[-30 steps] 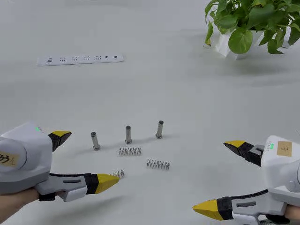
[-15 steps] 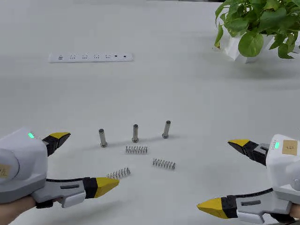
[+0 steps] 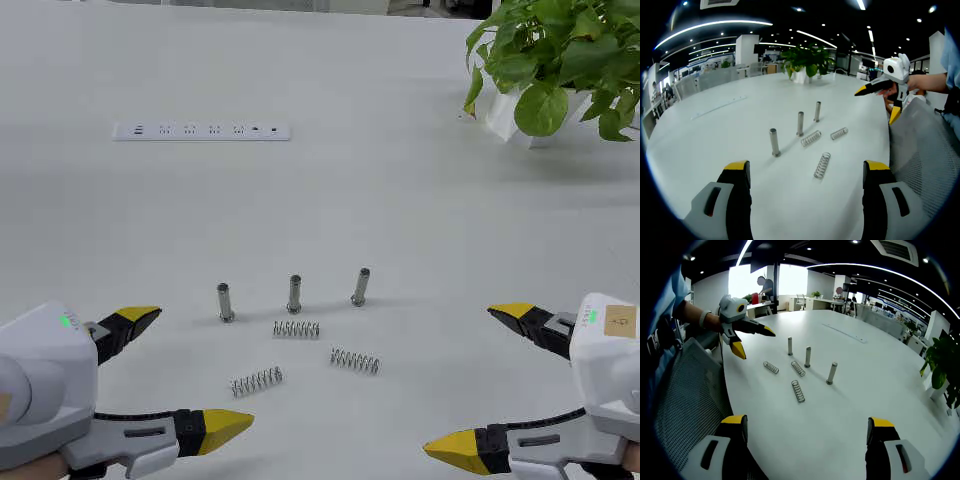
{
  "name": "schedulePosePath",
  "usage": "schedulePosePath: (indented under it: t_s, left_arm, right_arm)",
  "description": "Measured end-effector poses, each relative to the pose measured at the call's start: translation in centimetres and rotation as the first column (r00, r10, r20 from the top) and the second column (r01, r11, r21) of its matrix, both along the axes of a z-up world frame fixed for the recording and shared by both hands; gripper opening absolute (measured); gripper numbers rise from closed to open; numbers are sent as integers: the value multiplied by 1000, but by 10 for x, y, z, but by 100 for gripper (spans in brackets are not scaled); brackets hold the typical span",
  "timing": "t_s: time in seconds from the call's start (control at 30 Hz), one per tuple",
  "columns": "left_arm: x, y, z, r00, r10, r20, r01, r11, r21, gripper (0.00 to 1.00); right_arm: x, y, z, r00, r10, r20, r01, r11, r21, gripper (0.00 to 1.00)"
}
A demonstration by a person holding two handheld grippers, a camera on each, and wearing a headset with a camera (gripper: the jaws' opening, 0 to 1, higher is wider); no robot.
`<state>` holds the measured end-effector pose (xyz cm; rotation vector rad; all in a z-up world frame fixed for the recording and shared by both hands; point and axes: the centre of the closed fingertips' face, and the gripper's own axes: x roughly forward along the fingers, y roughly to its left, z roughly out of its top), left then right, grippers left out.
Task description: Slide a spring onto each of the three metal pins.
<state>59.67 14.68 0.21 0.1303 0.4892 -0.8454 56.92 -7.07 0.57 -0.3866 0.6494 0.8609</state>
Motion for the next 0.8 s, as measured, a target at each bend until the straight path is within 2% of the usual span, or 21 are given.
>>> schedulePosePath:
  t_s: [0.27, 0.53, 0.8]
  left_arm:
    - [-6, -5, -6, 999, -41, -2, 41, 999, 2, 85]
    - [-2, -9, -16, 997, -72, 30, 72, 997, 28, 65]
    - [-5, -16, -28, 989, -146, 13, 145, 987, 63, 51]
  right_arm:
    - [-1, 1, -1, 1000, 5, -6, -5, 1000, -6, 99]
    - [-5, 0, -1, 1000, 4, -12, -4, 1000, -11, 99]
    - [-9, -6, -1, 1000, -15, -13, 15, 1000, -10, 99]
